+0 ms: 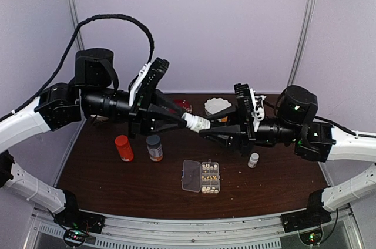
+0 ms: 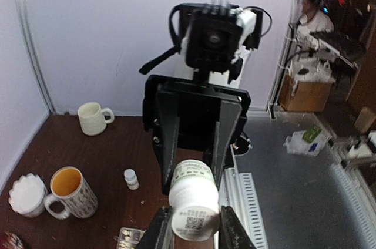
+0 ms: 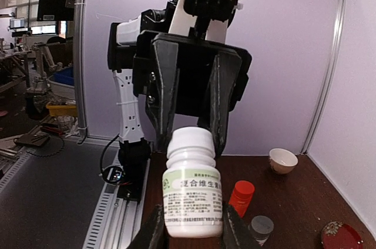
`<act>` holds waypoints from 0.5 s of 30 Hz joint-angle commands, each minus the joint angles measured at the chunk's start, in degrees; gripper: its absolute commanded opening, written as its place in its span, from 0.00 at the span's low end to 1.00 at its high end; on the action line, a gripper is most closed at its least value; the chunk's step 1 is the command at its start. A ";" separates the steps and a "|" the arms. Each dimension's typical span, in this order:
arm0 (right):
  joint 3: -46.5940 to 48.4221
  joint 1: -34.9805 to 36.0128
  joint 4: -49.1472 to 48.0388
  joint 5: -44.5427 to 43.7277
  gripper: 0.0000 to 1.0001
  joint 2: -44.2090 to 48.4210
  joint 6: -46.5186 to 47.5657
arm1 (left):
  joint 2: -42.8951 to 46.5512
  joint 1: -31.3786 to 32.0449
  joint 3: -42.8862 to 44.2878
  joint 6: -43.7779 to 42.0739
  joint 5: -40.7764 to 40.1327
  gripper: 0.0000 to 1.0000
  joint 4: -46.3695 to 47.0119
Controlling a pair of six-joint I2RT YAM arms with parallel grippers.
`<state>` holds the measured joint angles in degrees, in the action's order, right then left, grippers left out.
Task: Sort the pills into containers
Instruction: Screw the lid of the pill bottle onto the pill bottle.
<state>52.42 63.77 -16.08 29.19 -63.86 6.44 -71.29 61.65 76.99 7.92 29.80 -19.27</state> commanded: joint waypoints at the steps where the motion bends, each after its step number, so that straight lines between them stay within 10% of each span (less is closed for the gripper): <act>1: 2.74 1.38 -0.75 13.60 0.00 0.05 -8.86 | -5.57 2.51 2.85 -34.50 1.04 0.00 -5.27; 15: -3.28 1.29 -10.50 16.29 0.00 1.59 -22.20 | -8.28 4.36 2.89 -84.19 -15.20 0.00 -10.35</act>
<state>49.39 63.29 -14.85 38.00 -61.58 -10.31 -75.68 65.84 84.58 -55.88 27.53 -33.01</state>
